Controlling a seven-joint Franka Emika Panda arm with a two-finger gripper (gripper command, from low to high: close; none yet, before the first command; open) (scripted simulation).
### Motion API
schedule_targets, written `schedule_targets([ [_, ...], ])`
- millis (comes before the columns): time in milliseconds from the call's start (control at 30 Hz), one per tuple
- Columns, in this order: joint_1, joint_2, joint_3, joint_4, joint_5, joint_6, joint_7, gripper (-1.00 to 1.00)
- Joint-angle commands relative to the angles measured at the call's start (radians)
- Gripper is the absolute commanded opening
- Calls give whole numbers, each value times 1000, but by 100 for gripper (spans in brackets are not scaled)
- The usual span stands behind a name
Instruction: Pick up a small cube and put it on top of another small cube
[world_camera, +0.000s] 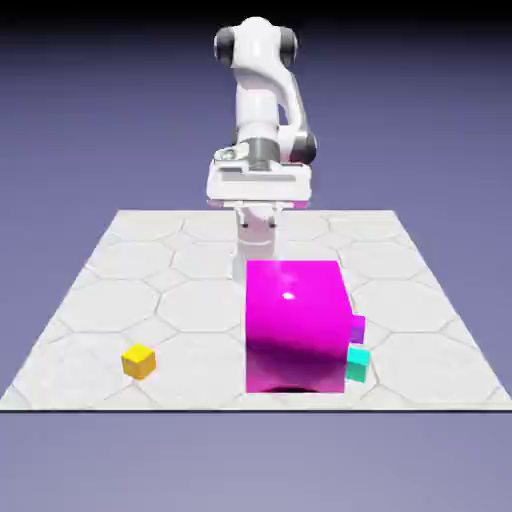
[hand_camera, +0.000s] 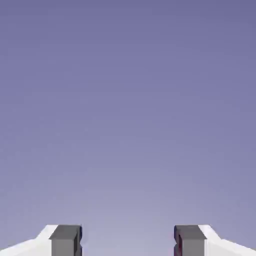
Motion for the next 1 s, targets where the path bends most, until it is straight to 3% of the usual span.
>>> schedule_targets([
  [0,-12,30,-6,15,-8,-14,-44,0],
  [867,-323,822,-175,413,-228,-365,-1174,0],
  [967,-337,928,-179,438,-235,-299,-1192,0],
])
